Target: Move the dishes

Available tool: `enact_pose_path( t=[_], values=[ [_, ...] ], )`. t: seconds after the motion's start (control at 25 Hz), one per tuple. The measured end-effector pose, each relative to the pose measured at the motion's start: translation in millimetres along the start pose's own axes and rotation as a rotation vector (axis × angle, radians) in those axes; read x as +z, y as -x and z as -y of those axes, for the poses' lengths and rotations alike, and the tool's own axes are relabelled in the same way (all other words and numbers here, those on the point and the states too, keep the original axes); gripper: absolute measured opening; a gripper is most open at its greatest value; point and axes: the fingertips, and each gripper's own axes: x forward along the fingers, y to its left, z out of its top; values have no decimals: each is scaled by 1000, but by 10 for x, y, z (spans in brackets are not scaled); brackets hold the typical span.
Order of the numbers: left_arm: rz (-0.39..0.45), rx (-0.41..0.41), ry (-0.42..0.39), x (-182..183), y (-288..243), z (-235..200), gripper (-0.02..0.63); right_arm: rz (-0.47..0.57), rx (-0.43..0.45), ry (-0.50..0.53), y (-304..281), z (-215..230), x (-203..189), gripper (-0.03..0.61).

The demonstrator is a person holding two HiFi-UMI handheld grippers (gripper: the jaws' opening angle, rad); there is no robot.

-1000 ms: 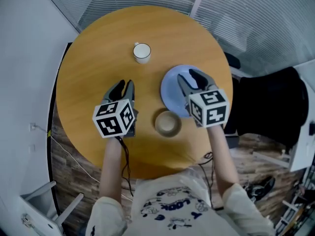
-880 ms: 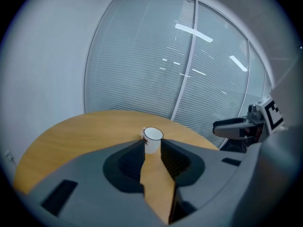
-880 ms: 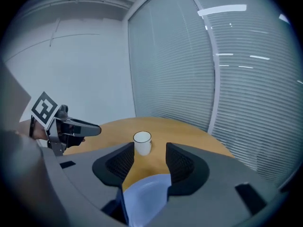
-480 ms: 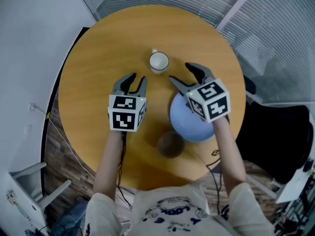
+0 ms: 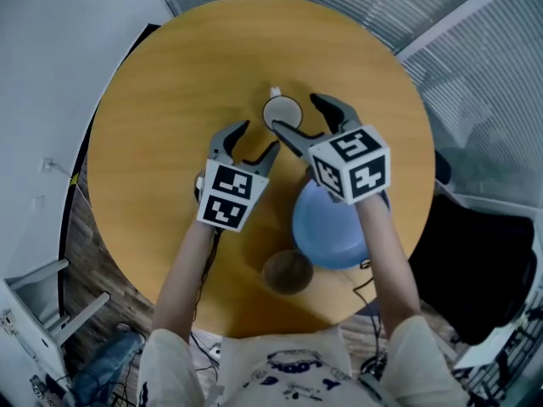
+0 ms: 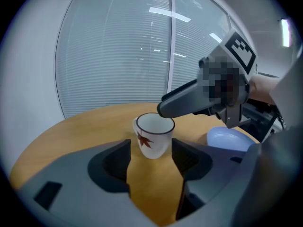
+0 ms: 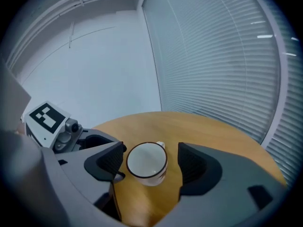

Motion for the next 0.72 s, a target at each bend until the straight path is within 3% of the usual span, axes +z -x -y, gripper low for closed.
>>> enact_pose_path(
  t=[0.2,0.48,0.72],
  values=[
    [-2,-10,-8,-93,-222,61,273,-21,22,-33,-211,-42,-67,365],
    [29,-26,4,-57,-394,78,273,-83,67,-46,-434,-86,-240,365],
    [76,-37,-9,-9,-368,63,273,-56,78,-64,-441,-88,-232,365]
  ],
)
